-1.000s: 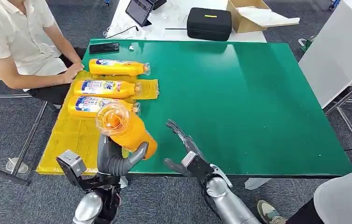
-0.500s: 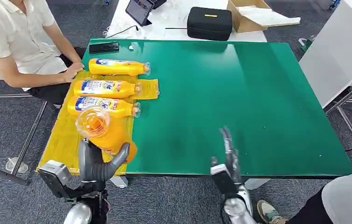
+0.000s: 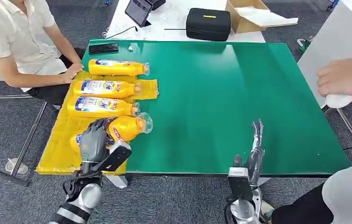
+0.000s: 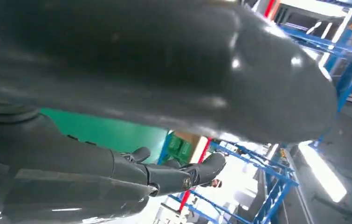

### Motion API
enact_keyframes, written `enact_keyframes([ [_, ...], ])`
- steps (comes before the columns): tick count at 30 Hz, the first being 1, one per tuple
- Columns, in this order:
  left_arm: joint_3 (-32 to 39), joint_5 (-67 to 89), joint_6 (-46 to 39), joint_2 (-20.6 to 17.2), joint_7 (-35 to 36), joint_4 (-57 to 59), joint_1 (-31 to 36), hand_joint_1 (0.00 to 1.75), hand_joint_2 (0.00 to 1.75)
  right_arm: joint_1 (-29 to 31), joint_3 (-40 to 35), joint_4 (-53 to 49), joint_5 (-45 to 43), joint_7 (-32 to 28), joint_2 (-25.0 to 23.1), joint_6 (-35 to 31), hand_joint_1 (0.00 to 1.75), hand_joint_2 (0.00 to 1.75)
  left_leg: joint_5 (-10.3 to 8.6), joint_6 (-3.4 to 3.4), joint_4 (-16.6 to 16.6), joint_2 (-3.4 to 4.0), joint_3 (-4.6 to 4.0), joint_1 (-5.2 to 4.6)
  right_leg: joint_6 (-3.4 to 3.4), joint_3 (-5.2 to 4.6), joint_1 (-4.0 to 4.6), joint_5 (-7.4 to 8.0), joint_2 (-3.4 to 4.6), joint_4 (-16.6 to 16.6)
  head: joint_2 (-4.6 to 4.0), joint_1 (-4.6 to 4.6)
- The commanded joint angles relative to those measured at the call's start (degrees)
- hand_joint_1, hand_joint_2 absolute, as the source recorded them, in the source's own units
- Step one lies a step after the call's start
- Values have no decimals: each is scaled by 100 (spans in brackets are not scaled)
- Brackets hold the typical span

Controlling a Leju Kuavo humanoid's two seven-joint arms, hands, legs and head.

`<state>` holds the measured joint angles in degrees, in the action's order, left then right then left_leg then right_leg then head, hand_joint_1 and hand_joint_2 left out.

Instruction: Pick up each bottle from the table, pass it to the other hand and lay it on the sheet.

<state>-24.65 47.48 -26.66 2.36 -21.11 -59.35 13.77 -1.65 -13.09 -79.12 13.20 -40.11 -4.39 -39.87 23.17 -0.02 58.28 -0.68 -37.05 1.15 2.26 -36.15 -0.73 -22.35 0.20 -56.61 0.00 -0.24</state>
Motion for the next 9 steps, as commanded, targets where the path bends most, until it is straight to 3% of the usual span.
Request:
enact_keyframes([
  [1, -351, 751, 182, -165, -39, 2745, 1210, 175, 175, 171, -787, 60, -316, 11, 298, 6, 0, 0, 6, 4, -7, 4, 26, -1, -8, 25, 2, -6, -3, 5, 0, 0],
  [9, -405, 810, 278, -159, -15, 2896, 1294, 175, 175, 193, -842, 79, -415, 11, 295, 77, 0, 0, 7, 4, -2, 10, 14, 0, -6, 14, 2, -6, 0, 3, 0, 0],
])
